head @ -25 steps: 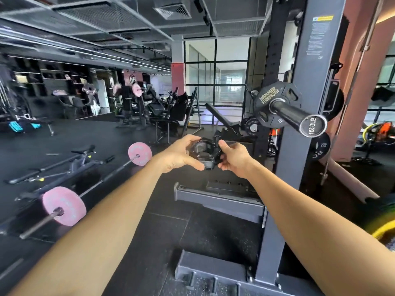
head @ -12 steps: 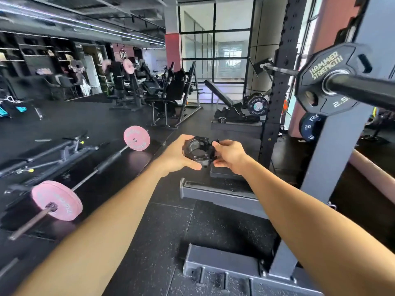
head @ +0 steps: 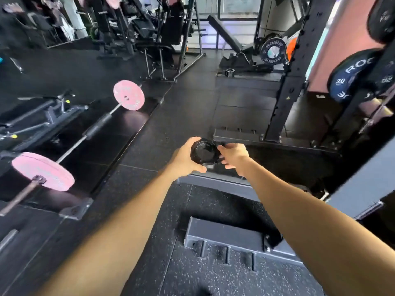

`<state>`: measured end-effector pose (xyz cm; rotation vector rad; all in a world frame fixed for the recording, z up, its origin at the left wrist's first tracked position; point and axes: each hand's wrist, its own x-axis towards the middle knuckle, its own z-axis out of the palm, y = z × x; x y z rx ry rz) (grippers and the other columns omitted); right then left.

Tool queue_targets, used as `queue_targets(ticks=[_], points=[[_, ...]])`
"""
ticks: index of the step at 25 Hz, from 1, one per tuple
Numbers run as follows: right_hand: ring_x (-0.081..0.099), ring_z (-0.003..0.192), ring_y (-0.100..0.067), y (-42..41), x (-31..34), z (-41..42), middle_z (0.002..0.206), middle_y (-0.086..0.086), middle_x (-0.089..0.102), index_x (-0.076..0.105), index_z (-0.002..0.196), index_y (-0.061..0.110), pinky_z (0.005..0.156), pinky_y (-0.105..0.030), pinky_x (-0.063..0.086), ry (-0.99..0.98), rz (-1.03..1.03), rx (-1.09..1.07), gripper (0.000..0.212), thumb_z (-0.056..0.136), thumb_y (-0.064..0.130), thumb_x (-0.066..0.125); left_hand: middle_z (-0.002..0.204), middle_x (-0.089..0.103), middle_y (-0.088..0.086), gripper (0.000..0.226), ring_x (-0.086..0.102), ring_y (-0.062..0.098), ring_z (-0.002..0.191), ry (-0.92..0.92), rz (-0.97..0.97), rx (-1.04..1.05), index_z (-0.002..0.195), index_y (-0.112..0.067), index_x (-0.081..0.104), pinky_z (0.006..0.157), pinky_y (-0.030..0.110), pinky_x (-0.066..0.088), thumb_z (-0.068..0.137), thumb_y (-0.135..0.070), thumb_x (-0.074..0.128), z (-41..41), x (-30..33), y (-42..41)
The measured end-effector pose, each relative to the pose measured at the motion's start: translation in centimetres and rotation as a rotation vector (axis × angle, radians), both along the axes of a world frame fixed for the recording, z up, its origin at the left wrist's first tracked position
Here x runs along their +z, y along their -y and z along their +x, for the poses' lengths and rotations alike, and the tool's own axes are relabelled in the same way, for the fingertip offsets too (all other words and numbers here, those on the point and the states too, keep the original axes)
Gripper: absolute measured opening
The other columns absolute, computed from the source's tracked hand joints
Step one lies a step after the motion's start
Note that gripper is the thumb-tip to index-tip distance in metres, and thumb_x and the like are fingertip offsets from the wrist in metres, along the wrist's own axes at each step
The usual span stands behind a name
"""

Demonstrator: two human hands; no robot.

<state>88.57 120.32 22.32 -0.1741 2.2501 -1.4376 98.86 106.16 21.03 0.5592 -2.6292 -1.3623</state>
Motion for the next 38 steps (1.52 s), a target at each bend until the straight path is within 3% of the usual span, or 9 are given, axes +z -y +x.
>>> queue_targets(ticks=[2,6,10,18,22,26,31,34,38], points=[[0.065,0.077,-0.022,1.5,-3.3,-2.3,0.090,-0.008,0.067,0.068,0.099,0.013,0.082,-0.041,0.059,0.041,0.033,-0.017,0.017,0.093,0.025,0.058,0.130,0.059,-0.008,0.100,0.056,0.020,0.118,0.041,0.009,0.001,0.135,-0.034,0.043,0.102,0.040,0.047,0.050,-0.015,0.090,-2.4,-3.3,1.1],[0.071,0.080,-0.027,3.9,-11.0,-6.1,0.091,-0.011,0.072,0.071,0.093,0.008,0.080,-0.043,0.059,0.175,0.127,-0.050,0.019,0.090,0.023,0.059,0.131,0.055,-0.004,0.097,0.052,0.014,0.117,0.172,0.055,-0.041,0.142,-0.018,0.039,0.094,0.011,0.033,0.060,0.000,0.086,-6.7,-10.7,2.9],[0.071,0.082,-0.027,5.0,-15.3,-8.4,0.093,-0.011,0.072,0.072,0.094,0.010,0.082,-0.043,0.059,0.223,0.182,-0.080,0.017,0.089,0.023,0.061,0.132,0.059,0.000,0.101,0.057,0.024,0.118,0.257,0.035,-0.053,0.142,-0.027,0.036,0.096,0.032,0.048,0.058,-0.009,0.088,-9.4,-15.3,4.3],[0.072,0.081,-0.027,5.7,-18.9,-10.1,0.092,-0.010,0.072,0.071,0.097,0.010,0.079,-0.043,0.060,0.237,0.228,-0.085,0.022,0.090,0.026,0.058,0.137,0.049,0.011,0.108,0.054,0.031,0.119,0.390,0.079,-0.009,0.139,-0.050,0.029,0.085,0.030,0.051,0.056,-0.017,0.090,-11.1,-18.6,5.5],[0.058,0.067,-0.021,5.1,-17.9,-9.7,0.089,-0.008,0.064,0.063,0.092,0.010,0.064,-0.033,0.053,0.128,0.353,-0.004,0.028,0.090,0.036,0.054,0.154,0.032,0.007,0.126,0.036,0.031,0.137,0.390,0.054,-0.010,0.150,-0.040,0.014,0.106,0.046,0.041,0.055,-0.016,0.092,-10.5,-16.9,4.6],[0.056,0.113,-0.027,3.7,-14.6,-7.7,0.134,-0.005,0.052,0.046,0.138,0.020,0.096,-0.042,0.047,-0.158,0.413,0.113,0.054,0.090,0.044,0.049,0.154,0.029,-0.001,0.113,0.034,0.024,0.137,0.309,-0.049,0.024,0.149,-0.032,0.021,0.108,0.042,0.032,0.060,-0.024,0.090,-7.8,-13.6,3.3],[0.056,0.116,-0.027,-0.8,-8.5,-1.5,0.140,-0.003,0.050,0.046,0.138,0.027,0.106,-0.045,0.037,-0.396,0.444,0.277,0.053,0.089,0.045,0.051,0.134,0.041,-0.002,0.085,0.043,0.018,0.125,0.155,-0.105,0.047,0.137,-0.032,0.042,0.104,0.036,0.038,0.063,-0.034,0.084,-0.9,-8.2,-0.5],[0.048,0.128,-0.025,-5.0,-5.2,4.4,0.145,-0.001,0.046,0.045,0.139,0.030,0.109,-0.043,0.028,-0.510,0.475,0.326,0.052,0.090,0.044,0.052,0.134,0.043,-0.006,0.082,0.047,0.014,0.123,0.063,-0.113,0.052,0.130,-0.036,0.047,0.102,0.044,0.044,0.056,-0.044,0.082,4.8,-5.7,-3.9],[0.043,0.132,-0.023,-11.5,-0.7,12.1,0.147,0.000,0.044,0.044,0.140,0.031,0.109,-0.042,0.027,-0.613,0.478,0.346,0.052,0.090,0.043,0.052,0.137,0.043,-0.004,0.071,0.046,0.014,0.125,-0.025,-0.177,0.015,0.129,-0.030,0.050,0.103,0.036,0.040,0.067,-0.033,0.083,11.7,-1.6,-8.5]])
